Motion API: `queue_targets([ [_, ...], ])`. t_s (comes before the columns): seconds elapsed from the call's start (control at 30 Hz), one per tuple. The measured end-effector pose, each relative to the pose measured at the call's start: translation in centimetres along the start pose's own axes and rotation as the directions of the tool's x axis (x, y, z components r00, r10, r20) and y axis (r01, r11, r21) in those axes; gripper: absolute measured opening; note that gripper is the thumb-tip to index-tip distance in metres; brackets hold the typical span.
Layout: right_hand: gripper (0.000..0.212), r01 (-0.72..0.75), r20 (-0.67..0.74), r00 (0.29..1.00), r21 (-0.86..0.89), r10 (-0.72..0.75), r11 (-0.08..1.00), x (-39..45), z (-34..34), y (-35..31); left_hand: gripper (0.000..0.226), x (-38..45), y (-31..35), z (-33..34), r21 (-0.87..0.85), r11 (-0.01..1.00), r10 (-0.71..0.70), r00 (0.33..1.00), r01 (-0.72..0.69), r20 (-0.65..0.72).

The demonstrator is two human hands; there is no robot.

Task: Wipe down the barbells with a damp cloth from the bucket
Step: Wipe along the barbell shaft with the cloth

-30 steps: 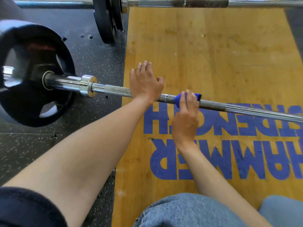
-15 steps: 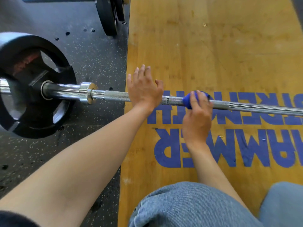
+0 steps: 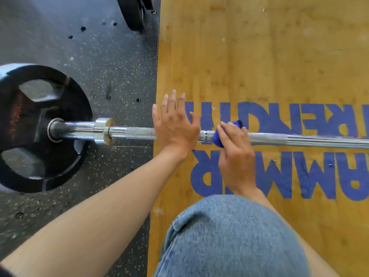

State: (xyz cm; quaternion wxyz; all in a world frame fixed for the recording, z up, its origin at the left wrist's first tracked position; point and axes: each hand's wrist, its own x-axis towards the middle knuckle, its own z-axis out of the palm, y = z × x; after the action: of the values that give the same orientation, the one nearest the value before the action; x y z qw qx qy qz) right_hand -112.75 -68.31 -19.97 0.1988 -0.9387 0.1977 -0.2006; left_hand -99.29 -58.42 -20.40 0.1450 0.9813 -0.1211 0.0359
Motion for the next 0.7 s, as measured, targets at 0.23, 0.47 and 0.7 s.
queue_targets([
  [0.23, 0.05, -0.139, 0.039, 0.989, -0.065, 0.142, 0.988, -0.6, -3.0, 2.9, 0.061, -1.7, 0.2, -1.2, 0.067, 0.998, -0.006, 0.993, -0.002, 0.118],
  [0.47, 0.056, 0.076, 0.15, 0.985, 0.027, -0.079, 0.997, -2.2, -2.4, 1.0, 0.064, -3.0, -0.2, -0.8, 0.084, 0.997, -0.003, 1.0, 0.001, 0.023],
  [0.7, 0.051, -0.094, 0.143, 0.986, 0.059, 0.085, 0.994, -3.3, -2.7, -0.1, 0.066, -5.0, -0.6, -1.2, 0.105, 0.994, -0.009, 1.0, 0.007, 0.017],
])
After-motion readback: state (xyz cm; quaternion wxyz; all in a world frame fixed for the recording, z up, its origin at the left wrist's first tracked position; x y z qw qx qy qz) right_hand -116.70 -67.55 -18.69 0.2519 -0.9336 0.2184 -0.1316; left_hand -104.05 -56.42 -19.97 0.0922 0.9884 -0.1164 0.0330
